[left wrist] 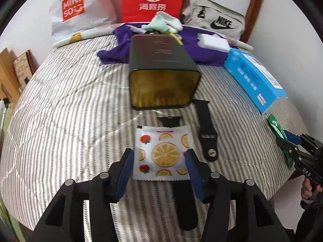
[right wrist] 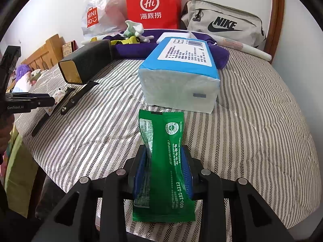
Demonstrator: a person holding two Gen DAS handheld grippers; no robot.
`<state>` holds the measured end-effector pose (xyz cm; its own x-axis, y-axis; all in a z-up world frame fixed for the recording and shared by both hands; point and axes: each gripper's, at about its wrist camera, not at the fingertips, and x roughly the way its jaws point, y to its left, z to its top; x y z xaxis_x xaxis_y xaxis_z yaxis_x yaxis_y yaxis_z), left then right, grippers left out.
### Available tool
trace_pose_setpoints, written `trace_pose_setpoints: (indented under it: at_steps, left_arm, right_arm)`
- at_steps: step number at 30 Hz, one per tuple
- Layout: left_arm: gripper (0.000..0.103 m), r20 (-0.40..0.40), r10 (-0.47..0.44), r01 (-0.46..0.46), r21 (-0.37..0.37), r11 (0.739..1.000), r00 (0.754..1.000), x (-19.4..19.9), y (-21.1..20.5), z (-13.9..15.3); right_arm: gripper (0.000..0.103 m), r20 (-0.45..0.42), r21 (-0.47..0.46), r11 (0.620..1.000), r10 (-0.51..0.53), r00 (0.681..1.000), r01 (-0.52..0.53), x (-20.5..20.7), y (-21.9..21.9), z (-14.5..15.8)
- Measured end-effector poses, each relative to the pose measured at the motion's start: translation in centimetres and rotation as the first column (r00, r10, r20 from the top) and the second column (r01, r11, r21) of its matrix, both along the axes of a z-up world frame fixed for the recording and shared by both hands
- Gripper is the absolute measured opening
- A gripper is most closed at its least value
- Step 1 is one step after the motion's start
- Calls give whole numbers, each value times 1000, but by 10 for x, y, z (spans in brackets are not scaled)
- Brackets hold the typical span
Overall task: Organize soft objects
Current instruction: 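Grasp the green packet with the right tool while the left tool grasps the fruit-print packet, then carry both packets over the purple towel with both tools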
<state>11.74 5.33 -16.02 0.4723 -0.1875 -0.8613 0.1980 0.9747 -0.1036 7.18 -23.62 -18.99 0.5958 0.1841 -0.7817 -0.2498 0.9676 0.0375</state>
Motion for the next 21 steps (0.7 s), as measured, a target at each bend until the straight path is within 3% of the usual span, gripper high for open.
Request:
trace_pose_setpoints:
  at_steps: [5,11,13,14,16,18,21]
  left_arm:
    - [68,-8,-43,44,38,998,999,0,-17,-5]
    - [77,21,-51,49,75,996,998,1,-27,-9]
    - [69,38,-39,37,62,997,998,1,-25,-9]
    - [54,63,-33,28,78,997,997,0,-24,-8]
    - [52,74,-36,29,100,995,997,0,-25,-7]
    - [39,75,-24,17,95,995,997,-1,-22,-5]
    - [28,54,-16,16,12,1000,998,0,-12,-1]
  right_arm:
    - [33,4,-7,1000,0,1000,0,-1,1,0]
    - [33,6,0,1000,-4,1000,4,1,1,0]
    - [33,7,0,1000,-8,1000,8,2,0,0]
    - [33,8,-1,1000,-10,1000,10,3,1,0]
    - [33,12,1,1000,-14,1000,14,3,1,-1]
    - [34,13,0,1000,-13,1000,13,2,1,-1]
    - [32,8,-1,1000,-13,1000,13,2,0,0]
